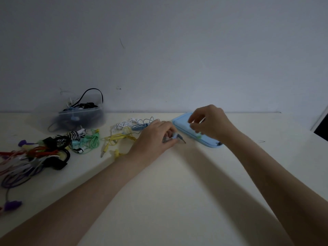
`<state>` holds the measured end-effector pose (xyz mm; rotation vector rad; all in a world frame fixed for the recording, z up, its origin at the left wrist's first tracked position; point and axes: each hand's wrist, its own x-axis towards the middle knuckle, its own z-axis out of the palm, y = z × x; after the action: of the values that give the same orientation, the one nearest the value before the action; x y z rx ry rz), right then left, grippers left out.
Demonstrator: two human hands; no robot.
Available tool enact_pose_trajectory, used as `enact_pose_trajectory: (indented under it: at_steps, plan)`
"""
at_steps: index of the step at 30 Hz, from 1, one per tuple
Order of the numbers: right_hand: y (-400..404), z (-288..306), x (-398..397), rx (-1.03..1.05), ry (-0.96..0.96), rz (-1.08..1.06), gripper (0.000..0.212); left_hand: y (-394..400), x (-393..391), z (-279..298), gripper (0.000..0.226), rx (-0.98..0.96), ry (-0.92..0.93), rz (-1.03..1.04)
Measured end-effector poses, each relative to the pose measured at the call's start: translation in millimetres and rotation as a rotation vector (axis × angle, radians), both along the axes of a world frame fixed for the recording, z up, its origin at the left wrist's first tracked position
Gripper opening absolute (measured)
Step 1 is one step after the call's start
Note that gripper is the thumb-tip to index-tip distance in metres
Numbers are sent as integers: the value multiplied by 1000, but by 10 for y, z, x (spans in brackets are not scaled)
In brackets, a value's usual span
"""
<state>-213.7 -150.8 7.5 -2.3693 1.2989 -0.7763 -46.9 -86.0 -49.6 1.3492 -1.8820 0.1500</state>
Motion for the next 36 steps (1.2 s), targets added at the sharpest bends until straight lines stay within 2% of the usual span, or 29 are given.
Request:
enact_pose_trajectory:
  at_steps: [2, 4, 9, 11, 16, 22, 31, 36]
  plan:
    - [98, -85, 120, 45, -44, 37, 12, 1, 16, 18, 19, 30, 90, 51]
    - [149, -214, 212, 6, -27, 30, 12, -2, 33, 31, 24, 71, 195, 86]
    - [159, -453, 303, -109, -113, -7, 12, -55, 100, 38, 10, 125, 503, 92]
    - [163, -495, 322, -144, -119, 20, 14, -72, 119, 40, 7, 126, 553, 93]
    - [156, -536, 335, -215, -122, 71, 18, -105, 153, 23, 9, 109, 572, 85]
    - [101, -580, 322, -155, -187, 30, 23, -103, 181, -1, 8, 116, 604, 89]
    - [114, -585, 332, -179, -163, 57, 26, -39, 143, 30, 26, 178, 531, 47]
    - [128, -580, 329, -205, -224, 80, 27, -43, 102, 25, 17, 172, 508, 64]
